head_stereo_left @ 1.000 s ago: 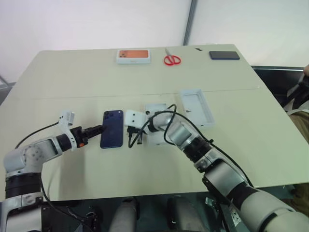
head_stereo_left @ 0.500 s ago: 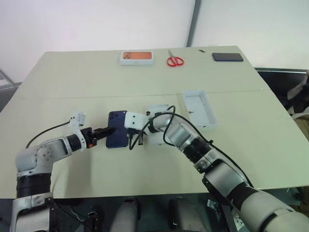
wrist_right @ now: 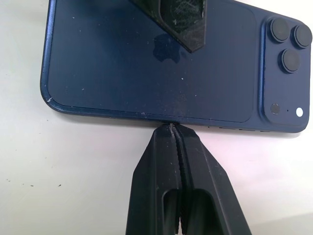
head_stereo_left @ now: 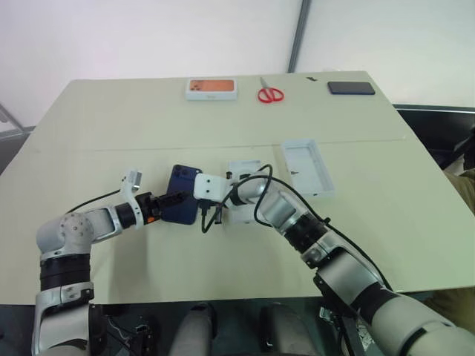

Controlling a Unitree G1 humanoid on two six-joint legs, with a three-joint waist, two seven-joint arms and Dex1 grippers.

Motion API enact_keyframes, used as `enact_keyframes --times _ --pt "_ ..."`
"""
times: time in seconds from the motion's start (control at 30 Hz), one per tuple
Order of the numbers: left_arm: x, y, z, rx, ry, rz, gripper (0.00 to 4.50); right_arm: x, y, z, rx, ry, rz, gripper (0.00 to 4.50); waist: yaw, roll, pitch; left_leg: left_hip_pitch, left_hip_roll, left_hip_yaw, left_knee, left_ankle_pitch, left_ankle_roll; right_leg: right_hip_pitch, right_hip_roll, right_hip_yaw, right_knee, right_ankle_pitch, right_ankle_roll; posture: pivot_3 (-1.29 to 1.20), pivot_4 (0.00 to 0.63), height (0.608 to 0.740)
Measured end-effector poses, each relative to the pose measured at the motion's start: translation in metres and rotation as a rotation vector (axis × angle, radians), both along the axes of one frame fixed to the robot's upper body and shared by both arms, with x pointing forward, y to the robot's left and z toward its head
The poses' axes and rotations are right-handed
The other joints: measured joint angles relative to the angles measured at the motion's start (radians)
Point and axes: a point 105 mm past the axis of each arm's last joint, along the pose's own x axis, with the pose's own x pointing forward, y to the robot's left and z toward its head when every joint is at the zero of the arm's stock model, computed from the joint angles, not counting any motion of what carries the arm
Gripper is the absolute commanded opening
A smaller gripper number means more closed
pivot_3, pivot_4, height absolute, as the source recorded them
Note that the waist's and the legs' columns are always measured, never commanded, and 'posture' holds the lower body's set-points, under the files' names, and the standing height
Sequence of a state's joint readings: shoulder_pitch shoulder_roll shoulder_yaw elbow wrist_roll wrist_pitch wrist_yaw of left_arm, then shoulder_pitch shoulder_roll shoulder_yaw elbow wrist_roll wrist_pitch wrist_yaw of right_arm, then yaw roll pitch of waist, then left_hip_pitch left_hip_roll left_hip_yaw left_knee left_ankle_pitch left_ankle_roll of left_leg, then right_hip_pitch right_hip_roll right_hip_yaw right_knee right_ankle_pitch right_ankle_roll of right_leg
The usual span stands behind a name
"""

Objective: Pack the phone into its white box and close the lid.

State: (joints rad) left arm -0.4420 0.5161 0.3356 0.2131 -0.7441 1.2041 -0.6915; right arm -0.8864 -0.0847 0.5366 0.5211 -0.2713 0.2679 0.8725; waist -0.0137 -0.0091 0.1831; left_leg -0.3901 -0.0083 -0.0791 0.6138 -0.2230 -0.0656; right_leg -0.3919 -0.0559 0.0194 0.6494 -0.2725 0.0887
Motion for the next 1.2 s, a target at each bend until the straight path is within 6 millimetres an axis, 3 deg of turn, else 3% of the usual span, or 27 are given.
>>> enact_keyframes --times 0.1,0.23,0.5,0.6,0.7,1.03,1.13,1.2 --pt "0.001 0.001 0.0 -0.026 0.007 0.006 3.47 0.0 0.0 0.0 0.001 -0.005 0.004 0.07 0.0 0.0 0.0 0.0 0.0 0.0 0.0 0.0 0.0 0.0 0.0 0.0 0.0 0.0 0.0 0.0 0.15 0.74" --pt "0.002 0.004 -0.004 -0.042 0.023 0.031 2.15 -0.001 0.001 0.0 0.001 -0.011 0.012 0.0 -0.004 0.0 0.0 0.0 0.0 0.0 0.0 0.0 0.0 0.0 0.0 0.0 0.0 0.0 0.0 0.0 0.15 0.74" --pt "-0.001 0.003 -0.008 -0.043 0.031 0.037 2.15 -0.002 0.001 0.0 0.007 -0.008 0.015 0.0 -0.006 0.0 0.0 0.0 0.0 -0.001 0.0 0.0 0.0 0.0 0.0 0.0 -0.001 0.0 0.0 0.0 0.15 0.74" --pt "-0.001 0.002 -0.009 -0.059 0.048 0.046 1.25 -0.002 0.001 0.0 0.008 -0.008 0.014 0.0 -0.006 0.0 0.0 0.0 0.0 -0.002 0.0 0.0 0.0 0.0 0.0 0.0 -0.001 0.0 0.0 0.0 0.15 0.74" --pt "-0.004 -0.006 -0.006 -0.137 0.054 0.021 0.03 -0.002 0.0 -0.001 0.007 -0.005 0.01 0.0 -0.004 -0.003 -0.002 0.0 0.0 -0.002 0.0 0.0 0.0 0.0 0.0 -0.001 -0.001 0.0 0.0 0.0 0.15 0.74" --pt "-0.005 -0.003 -0.007 -0.154 0.075 0.036 0.03 -0.006 -0.001 0.0 0.043 0.01 0.002 0.0 -0.007 -0.003 -0.002 0.0 0.0 -0.003 -0.001 0.0 0.0 0.0 -0.001 -0.001 -0.001 0.0 0.0 0.0 0.15 0.74" --pt "-0.004 0.003 -0.006 -0.199 0.079 0.069 0.03 -0.012 -0.001 0.006 0.184 0.136 -0.022 0.0 -0.009 -0.003 -0.002 -0.001 0.001 -0.004 -0.001 0.0 0.0 -0.002 0.0 -0.001 -0.001 0.0 0.0 0.0 0.15 0.74" --pt "-0.003 0.007 -0.004 -0.237 0.071 0.1 0.03 -0.019 0.006 0.026 0.336 0.216 0.011 0.0 -0.012 -0.002 -0.001 -0.001 0.002 -0.003 -0.001 0.0 0.0 -0.003 0.0 0.0 0.0 0.0 0.0 0.0 0.15 0.74"
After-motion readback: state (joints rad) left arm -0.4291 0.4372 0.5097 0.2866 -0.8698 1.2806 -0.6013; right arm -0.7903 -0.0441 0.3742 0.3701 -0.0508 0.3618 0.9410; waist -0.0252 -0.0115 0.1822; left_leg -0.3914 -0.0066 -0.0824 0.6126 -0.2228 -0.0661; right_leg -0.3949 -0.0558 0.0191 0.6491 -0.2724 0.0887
